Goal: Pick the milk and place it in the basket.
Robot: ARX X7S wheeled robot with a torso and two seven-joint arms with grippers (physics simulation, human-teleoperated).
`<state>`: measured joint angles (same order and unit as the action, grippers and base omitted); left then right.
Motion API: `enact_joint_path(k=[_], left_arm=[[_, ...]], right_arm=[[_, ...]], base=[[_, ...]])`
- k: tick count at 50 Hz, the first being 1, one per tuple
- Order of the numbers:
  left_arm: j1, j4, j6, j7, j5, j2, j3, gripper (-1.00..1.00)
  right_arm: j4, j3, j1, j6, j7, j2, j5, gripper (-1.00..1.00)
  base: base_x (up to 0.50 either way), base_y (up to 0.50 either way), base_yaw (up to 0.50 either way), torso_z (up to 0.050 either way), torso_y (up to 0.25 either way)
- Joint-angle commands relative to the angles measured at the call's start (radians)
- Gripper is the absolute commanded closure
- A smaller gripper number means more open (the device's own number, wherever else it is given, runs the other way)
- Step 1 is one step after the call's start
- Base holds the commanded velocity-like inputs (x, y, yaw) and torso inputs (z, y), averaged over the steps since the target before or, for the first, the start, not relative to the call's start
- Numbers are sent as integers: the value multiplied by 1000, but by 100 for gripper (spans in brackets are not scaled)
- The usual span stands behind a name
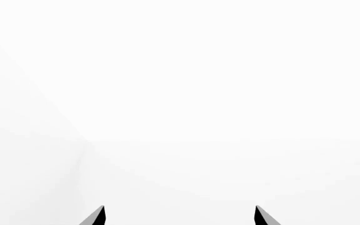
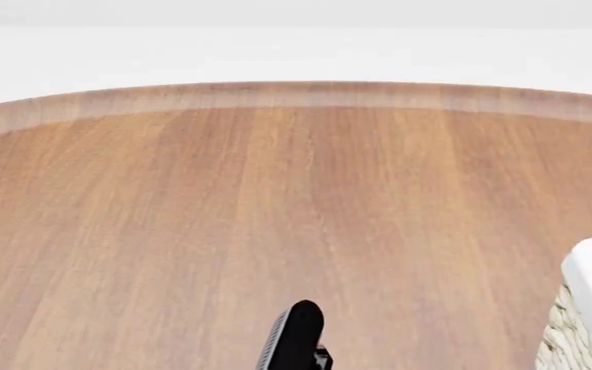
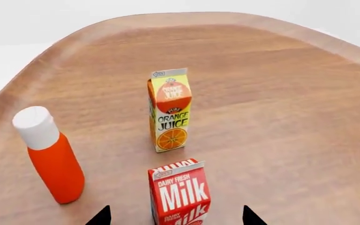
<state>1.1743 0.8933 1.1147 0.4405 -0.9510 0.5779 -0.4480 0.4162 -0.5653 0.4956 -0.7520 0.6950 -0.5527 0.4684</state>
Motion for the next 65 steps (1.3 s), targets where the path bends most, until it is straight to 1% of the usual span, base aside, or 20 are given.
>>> enact_joint_path(k=[1, 11, 14, 50, 65], left_arm=[[-7, -2, -10, 3, -1, 3, 5, -100], [-9, -7, -20, 4, 2, 6, 12, -100], [-12, -7, -22, 4, 2, 7, 12, -100], [-19, -13, -40, 19, -11, 20, 21, -100], [-21, -17, -49, 24, -15, 25, 25, -100]], right_arm=[[-67, -38, 2, 33, 9, 25, -29, -100], [-118, -42, 15, 49, 18, 41, -32, -100], [-111, -55, 16, 59, 12, 35, -53, -100], [-112, -61, 19, 63, 5, 32, -46, -100], [-185, -89, 42, 82, 42, 60, -46, -100]], base=[[0, 0, 0, 0, 0], [0, 0, 0, 0, 0], [0, 0, 0, 0, 0], [0, 0, 0, 0, 0], [0, 0, 0, 0, 0]])
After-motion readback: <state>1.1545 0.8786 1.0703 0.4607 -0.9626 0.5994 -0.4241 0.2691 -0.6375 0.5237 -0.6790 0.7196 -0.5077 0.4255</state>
